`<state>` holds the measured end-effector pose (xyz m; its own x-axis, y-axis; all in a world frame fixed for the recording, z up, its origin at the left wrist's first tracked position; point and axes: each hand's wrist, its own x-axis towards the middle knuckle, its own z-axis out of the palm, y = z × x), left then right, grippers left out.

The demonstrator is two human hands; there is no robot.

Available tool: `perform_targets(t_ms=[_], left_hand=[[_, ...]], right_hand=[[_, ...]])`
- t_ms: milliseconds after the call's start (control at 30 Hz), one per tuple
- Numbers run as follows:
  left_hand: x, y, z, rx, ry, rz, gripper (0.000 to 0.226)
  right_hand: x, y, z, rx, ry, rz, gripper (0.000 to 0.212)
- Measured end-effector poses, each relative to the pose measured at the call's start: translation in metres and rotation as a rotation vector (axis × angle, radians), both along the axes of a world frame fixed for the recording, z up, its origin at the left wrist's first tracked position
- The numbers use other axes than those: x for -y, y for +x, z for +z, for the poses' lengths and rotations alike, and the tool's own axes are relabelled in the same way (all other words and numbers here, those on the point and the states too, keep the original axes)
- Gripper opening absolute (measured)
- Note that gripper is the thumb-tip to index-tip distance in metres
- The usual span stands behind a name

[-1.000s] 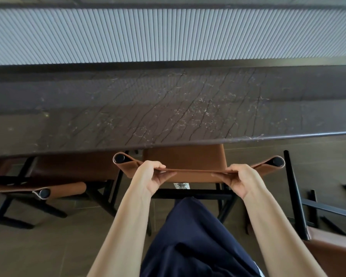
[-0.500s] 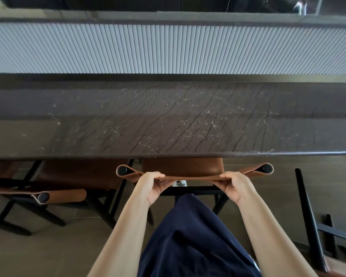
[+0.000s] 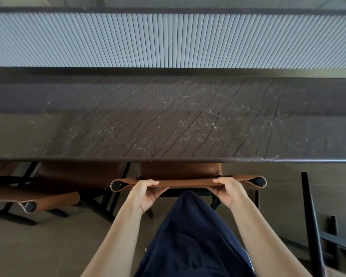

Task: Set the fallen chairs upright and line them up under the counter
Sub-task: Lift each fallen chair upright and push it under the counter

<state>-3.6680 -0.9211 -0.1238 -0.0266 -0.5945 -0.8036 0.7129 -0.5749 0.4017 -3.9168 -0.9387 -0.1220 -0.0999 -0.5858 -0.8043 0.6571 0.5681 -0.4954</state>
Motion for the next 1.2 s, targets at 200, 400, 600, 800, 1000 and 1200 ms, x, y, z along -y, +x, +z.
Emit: perform_targets(t_ms=[200,400,600,800,1000,1200], left_hand=[[-0.001,-0.001,-0.001,0.01,0.014,-0.015,0.022],[-0.007,-0.005,-0.004,0.033,0.012,0.008,0.015],[-0.009,-0.011,-0.006,0.065,0.032,0.076,0.012],[-0.013,-0.019,-0.007,0.113,0.049,0.103,0.009],[-0.017,-0.025,-0.006,0.151,0.053,0.112,0.008],[-0.015,-0.026,-0.002,0.195,0.076,0.101,0.008]], right_hand=[[0.006,-0.004,-0.005,0.011,0.055,0.042,0.03],[-0.005,-0.012,-0.008,0.025,0.066,0.128,0.033],[-0.006,-0.009,-0.009,-0.016,0.096,0.149,0.024],[-0.011,-0.012,-0.007,-0.035,0.104,0.212,0.016],[-0.014,-0.015,-0.005,-0.036,0.091,0.271,0.012],[-0.016,-0.015,-0.003,-0.03,0.093,0.265,0.014]])
